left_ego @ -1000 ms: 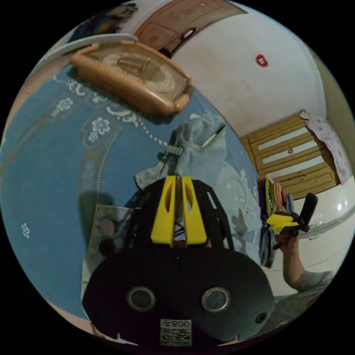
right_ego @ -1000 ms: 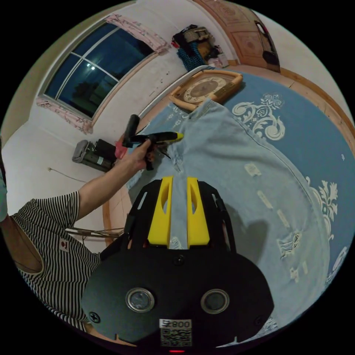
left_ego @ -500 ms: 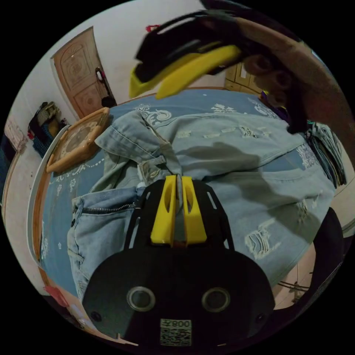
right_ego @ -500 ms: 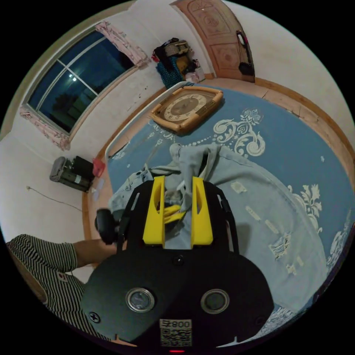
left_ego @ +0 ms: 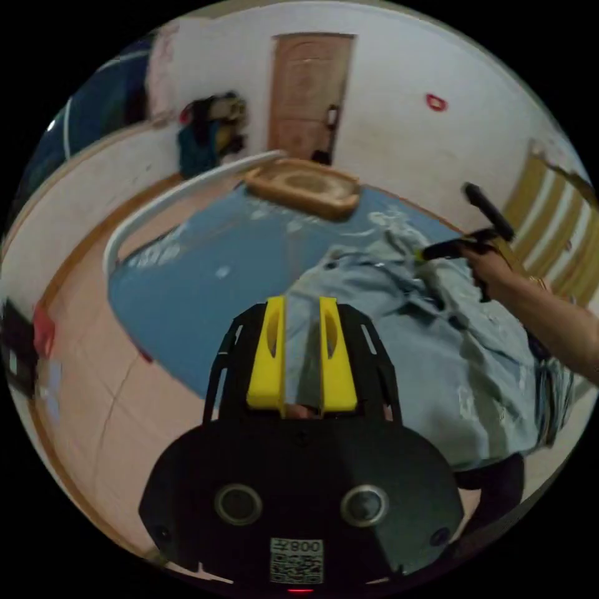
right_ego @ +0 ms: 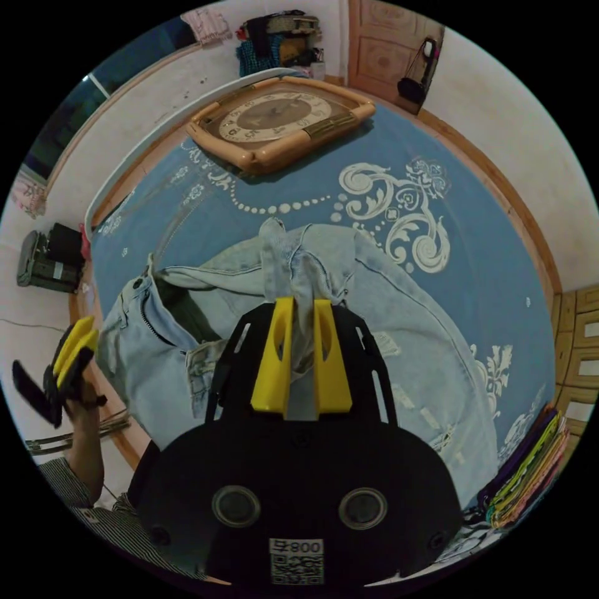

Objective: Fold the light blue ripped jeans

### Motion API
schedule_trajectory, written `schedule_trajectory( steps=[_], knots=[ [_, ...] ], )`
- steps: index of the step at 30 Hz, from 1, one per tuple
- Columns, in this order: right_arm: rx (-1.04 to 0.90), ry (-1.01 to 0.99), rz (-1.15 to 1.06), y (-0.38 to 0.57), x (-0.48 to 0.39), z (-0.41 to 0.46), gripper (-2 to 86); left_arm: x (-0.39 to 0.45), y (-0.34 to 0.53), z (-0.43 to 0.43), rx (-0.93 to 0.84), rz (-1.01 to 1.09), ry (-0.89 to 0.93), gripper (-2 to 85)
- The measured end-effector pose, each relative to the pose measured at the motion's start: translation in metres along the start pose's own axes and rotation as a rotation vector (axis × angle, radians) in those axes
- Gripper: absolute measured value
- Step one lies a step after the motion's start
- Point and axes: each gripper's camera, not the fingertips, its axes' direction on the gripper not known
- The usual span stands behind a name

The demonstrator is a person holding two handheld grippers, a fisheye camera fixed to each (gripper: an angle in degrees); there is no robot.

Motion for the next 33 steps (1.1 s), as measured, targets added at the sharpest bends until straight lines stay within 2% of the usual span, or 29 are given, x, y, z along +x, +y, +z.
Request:
schedule_trajectory(
  steps=[4, 7, 9, 11, 15, 18, 20, 22, 24, 29, 33],
  knots=[
    [-0.021, 0.009, -0.02, -0.015, 0.004, 0.03, 2.7, -0.049, 0.011, 0.014, -0.162, -0.184, 0.263, 8.6],
    [-0.005, 0.004, -0.026, -0.023, 0.008, 0.04, 2.1, -0.053, 0.006, -0.003, -0.162, -0.201, 0.332, 4.6],
    [0.043, -0.016, -0.035, -0.025, 0.012, 0.036, 2.0, -0.055, 0.007, -0.025, -0.077, -0.211, 0.414, 3.4],
    [0.139, -0.06, -0.054, -0.024, 0.017, 0.023, 1.9, -0.055, 0.01, -0.072, 0.107, -0.196, 0.472, 2.8],
    [0.467, -0.196, -0.118, -0.019, 0.029, -0.028, 1.9, -0.044, 0.008, -0.138, 0.28, -0.084, 0.466, 2.7],
    [0.583, -0.258, -0.123, -0.037, 0.035, -0.041, 2.4, -0.032, 0.005, -0.169, 0.349, 0.005, 0.404, 3.2],
    [0.546, -0.256, -0.111, -0.061, 0.037, -0.028, 2.9, -0.028, 0.001, -0.165, 0.293, 0.018, 0.314, 4.3],
    [0.301, -0.212, -0.081, -0.1, 0.042, 0.017, 4.2, -0.03, 0.0, -0.148, 0.189, -0.006, 0.277, 5.7],
    [0.136, -0.179, -0.019, -0.112, 0.053, 0.051, 5.7, -0.036, 0.0, -0.138, 0.116, -0.035, 0.311, 6.7],
    [0.209, -0.27, 0.029, -0.08, 0.077, 0.081, 6.6, -0.032, -0.01, -0.151, 0.141, 0.012, 0.319, 9.2],
    [0.153, -0.26, -0.124, -0.068, 0.05, 0.112, 8.0, -0.019, -0.042, -0.129, 0.05, 0.062, 0.358, 10.5]
  ],
)
